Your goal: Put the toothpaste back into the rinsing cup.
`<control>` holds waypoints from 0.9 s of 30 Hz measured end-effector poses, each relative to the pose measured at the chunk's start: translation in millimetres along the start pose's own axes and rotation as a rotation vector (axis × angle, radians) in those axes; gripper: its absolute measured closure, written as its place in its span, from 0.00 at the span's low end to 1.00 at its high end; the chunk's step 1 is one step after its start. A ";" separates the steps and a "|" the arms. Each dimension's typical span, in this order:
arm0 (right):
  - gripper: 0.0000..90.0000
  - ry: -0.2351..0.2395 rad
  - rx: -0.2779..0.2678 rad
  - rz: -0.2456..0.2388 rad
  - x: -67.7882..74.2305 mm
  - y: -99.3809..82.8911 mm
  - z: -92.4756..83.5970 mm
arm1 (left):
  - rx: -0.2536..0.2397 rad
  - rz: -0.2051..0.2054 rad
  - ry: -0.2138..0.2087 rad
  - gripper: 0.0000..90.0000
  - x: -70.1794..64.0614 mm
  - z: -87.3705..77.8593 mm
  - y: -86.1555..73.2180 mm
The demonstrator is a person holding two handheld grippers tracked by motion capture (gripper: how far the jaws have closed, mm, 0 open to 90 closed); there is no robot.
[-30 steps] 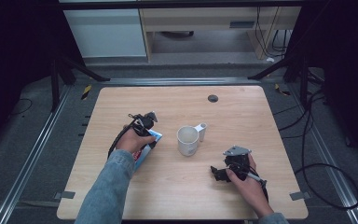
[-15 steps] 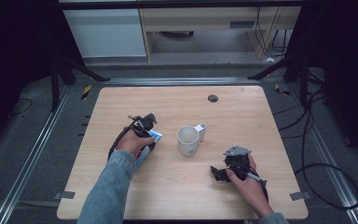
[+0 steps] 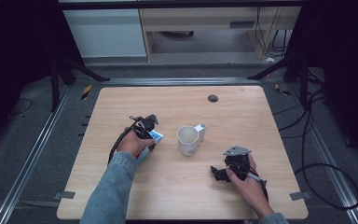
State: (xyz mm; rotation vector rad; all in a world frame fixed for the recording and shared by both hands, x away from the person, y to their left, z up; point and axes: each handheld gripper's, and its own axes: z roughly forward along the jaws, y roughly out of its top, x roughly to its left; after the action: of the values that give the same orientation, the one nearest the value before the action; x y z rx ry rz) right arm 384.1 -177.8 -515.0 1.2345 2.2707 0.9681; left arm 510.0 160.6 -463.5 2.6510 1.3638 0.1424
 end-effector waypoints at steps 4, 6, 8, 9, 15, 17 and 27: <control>0.00 0.000 0.000 0.000 0.1 0.0 0.0 | -0.063 0.014 0.002 0.77 -1.0 -7.0 -7.1; 0.00 0.000 -0.001 -0.001 -0.1 0.0 0.1 | -0.079 0.018 0.009 0.79 -2.3 -9.7 -10.8; 0.00 -0.001 -0.002 0.000 0.2 -0.2 0.0 | -0.106 0.008 0.016 0.79 -2.7 -13.8 -14.6; 0.00 -0.003 -0.001 -0.002 0.3 -0.3 -0.1 | -0.136 0.007 0.016 0.79 -3.2 -18.9 -17.7; 0.00 -0.005 -0.001 -0.005 0.6 -0.6 -0.2 | -0.287 0.021 0.020 0.80 -10.0 -58.7 -28.3; 0.00 -0.005 -0.001 -0.005 0.5 -0.6 -0.2 | -0.309 0.034 0.037 0.80 -12.1 -69.1 -29.5; 0.00 -0.003 0.001 0.001 0.9 -0.4 -0.4 | -0.400 0.020 0.052 0.80 -12.2 -97.7 -34.8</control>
State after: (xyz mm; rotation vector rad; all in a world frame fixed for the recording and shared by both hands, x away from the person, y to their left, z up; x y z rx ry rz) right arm 383.1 -177.4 -515.0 1.2370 2.2683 0.9656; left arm 459.9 179.9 -374.0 2.3401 1.1766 0.4400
